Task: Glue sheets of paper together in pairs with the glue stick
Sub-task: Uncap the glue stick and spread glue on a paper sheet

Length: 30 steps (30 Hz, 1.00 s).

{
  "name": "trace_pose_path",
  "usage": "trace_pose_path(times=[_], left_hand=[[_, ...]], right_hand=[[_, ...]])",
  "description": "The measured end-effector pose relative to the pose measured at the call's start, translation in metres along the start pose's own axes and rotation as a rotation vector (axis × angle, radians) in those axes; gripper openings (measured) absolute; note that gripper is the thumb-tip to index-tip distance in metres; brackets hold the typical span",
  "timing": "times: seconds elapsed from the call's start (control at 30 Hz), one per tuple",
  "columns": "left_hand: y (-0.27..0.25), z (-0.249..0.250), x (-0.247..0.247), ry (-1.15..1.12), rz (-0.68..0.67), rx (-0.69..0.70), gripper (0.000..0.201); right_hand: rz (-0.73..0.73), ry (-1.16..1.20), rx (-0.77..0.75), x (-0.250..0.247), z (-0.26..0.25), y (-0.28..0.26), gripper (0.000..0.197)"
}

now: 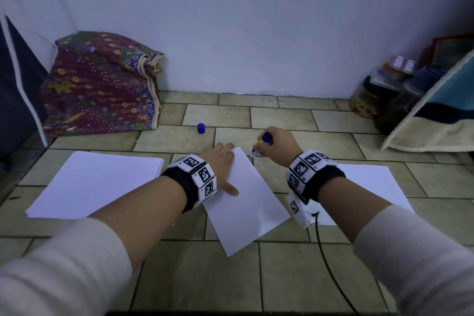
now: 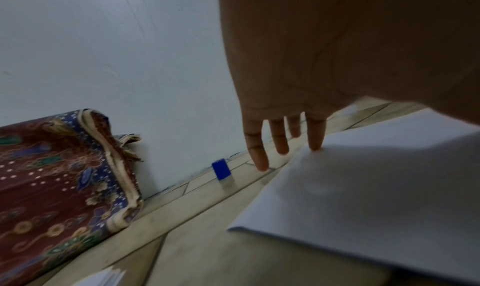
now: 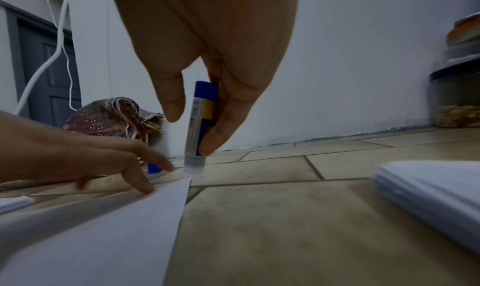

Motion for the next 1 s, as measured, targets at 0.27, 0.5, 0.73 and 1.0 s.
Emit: trace_pose_path(times=[0.27, 0.5, 0.73, 1.0], left_hand=[[0.000, -0.012, 0.026, -0.102, -0.022, -0.043, 0.112], [0.002, -0.010, 0.027, -0.030, -0.083, -0.037, 0.115], [0.002, -0.011, 0.027, -0.047, -0.122, -0.061, 0.117], [0.001, -0.013, 0.026, -0.057, -0.125, -0.077, 0.116]], right_hand=[[-0.071, -0.072, -0.048, 0.034, -0.020, 0.015, 0.024], [-0.177, -0.234, -0.151, 0.043, -0.029, 0.014, 0.018], [-0.293, -0.285, -0.278, 0.029, -0.019, -0.023, 0.016], [-0.425, -0.261, -0.314, 0.000, 0.005, -0.083, 0.015]])
Point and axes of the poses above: each hand's wrist, its own y-axis towards the middle knuckle, its own x-axis out of the palm, z = x × y, the point moved 7 cm from there along y, towards the middle knuckle, and after that the axes turned 12 degrees about z, right-handed, at the moved point
